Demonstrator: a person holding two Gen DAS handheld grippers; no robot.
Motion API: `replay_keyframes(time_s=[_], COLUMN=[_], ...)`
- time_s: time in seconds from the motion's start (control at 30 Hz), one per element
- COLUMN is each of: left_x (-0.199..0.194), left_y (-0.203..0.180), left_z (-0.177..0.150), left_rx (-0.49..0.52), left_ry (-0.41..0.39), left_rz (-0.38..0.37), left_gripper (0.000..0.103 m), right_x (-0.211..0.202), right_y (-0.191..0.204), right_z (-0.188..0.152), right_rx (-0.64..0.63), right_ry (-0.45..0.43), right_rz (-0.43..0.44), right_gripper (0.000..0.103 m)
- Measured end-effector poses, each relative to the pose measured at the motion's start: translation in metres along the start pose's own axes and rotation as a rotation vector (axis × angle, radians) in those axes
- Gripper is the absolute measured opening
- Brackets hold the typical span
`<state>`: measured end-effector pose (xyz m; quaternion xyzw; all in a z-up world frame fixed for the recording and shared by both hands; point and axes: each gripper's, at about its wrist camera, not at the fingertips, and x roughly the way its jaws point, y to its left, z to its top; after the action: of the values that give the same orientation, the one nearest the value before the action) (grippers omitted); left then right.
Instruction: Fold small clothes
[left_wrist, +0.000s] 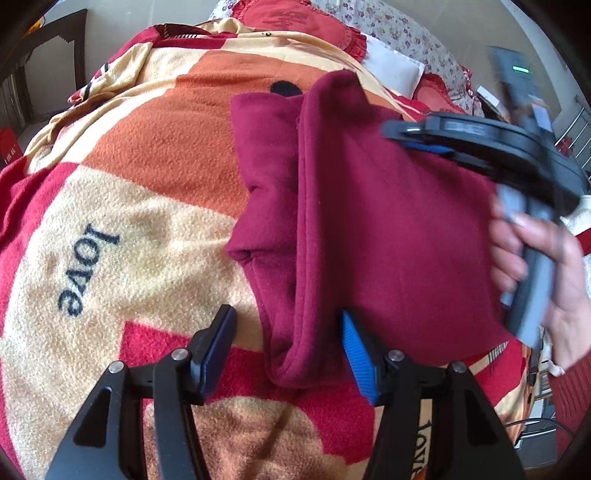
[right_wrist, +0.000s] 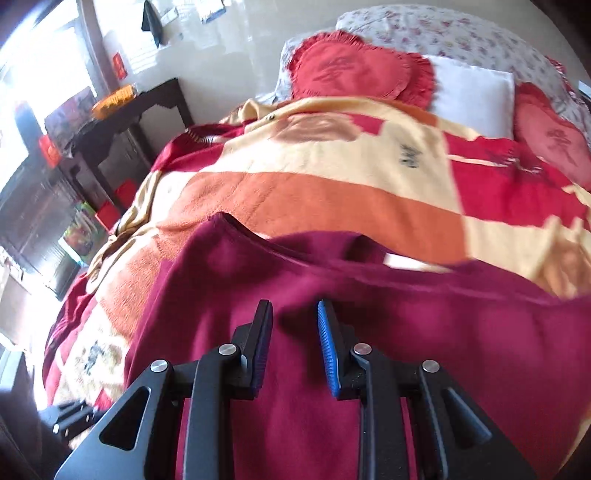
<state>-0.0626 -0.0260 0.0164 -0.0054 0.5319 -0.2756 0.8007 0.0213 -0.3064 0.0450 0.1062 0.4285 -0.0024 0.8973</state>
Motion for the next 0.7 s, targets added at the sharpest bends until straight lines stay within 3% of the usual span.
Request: replay_keyframes(time_s=[0.13,0.2,0.37,0.47,0.57,0.6,0.67,0.7], left_x=[-0.002,-0.003,-0.005,-0.007,-0.009,-0.009,-0.009,-0.01], left_y=[0.003,0.005,0.005,0.004,0.007,0.008,0.008,0.008], left_z=[-0.003,-0.005,-0.011,-0.016,-0.017,-0.018,-0.02,-0.021], left_rx=[-0.006,-0.005,0.008,-0.002,-0.023,-0.026,-0.029,-0.029], left_ry=[-0.018,-0.031,-0.055,-0.054,-0.051,-0.051,-0.052,-0.054], left_rz=[-0.02,-0.034,-0.042,-0.052,-0.071,-0.075,-0.082,-0.084], left_gripper=[0.063,0.065,0.068,0.068,0.068,0.068,0.068,0.068], right_x=[0.036,0.028,0.006,0.023,0.048,0.054,0.054,0.052], right_y=[-0.003,0.0,0.027,0.052,0.071,0.075,0.082,0.084], right_z=[0.011,0.014,0.024,0.033,0.038,0.038,0.039,0.039], right_rx=[0.066,0.091,0.076,0.059,0.023,0.008,-0.032,-0.042], right_ry=[0.076,0.066,0.006,0.076,0.143,0.152,0.124,0.11], right_rz=[-0.026,-0.028,0.066,0.133,0.122,0.107,0.054,0.046], right_gripper=[0.006,0.008,0.013,0.017,0.017,0.016,0.0,0.0])
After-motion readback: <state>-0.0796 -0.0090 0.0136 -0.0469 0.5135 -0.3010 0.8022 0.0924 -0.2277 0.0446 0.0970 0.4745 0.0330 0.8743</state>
